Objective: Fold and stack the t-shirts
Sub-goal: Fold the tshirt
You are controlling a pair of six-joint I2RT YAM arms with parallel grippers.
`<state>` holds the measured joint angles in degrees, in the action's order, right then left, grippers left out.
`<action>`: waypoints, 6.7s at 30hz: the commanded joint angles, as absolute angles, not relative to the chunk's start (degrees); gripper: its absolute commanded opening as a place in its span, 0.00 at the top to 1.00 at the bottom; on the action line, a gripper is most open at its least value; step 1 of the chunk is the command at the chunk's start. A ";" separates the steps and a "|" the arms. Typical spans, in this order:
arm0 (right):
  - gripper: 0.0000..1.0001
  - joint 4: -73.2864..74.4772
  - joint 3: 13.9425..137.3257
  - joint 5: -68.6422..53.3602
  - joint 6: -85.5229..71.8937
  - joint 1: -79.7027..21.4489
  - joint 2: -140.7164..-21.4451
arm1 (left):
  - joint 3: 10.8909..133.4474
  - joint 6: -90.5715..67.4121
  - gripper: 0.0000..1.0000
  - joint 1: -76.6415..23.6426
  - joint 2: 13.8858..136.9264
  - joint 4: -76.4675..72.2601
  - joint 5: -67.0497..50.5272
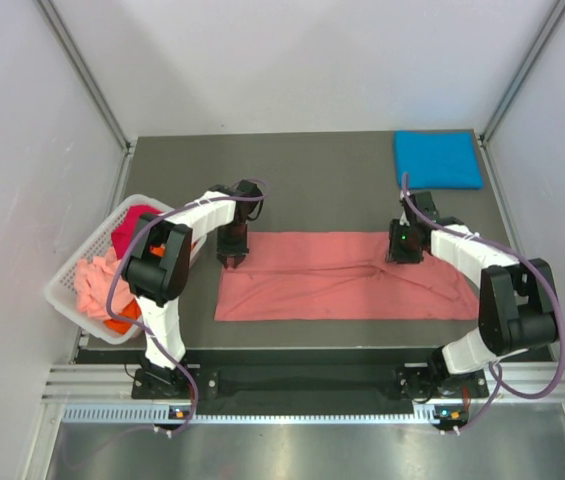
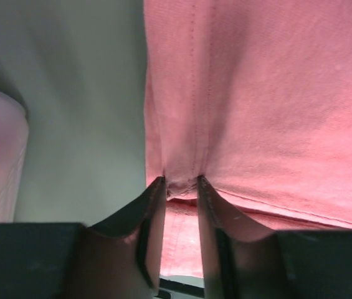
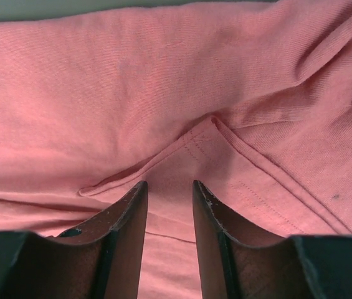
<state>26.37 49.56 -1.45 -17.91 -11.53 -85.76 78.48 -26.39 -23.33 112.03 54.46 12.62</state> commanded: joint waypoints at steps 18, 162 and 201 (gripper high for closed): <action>1.00 24.26 48.78 -0.26 -17.66 -12.83 -83.50 | 83.05 -26.72 1.00 -22.68 112.76 56.33 15.99; 0.64 32.95 63.27 9.91 -20.82 -5.19 -85.68 | 98.08 -23.56 0.69 -25.23 118.82 59.94 19.43; 0.62 24.61 70.41 -9.05 -11.51 13.62 -103.71 | 106.44 -18.37 1.00 -19.69 133.77 62.14 21.09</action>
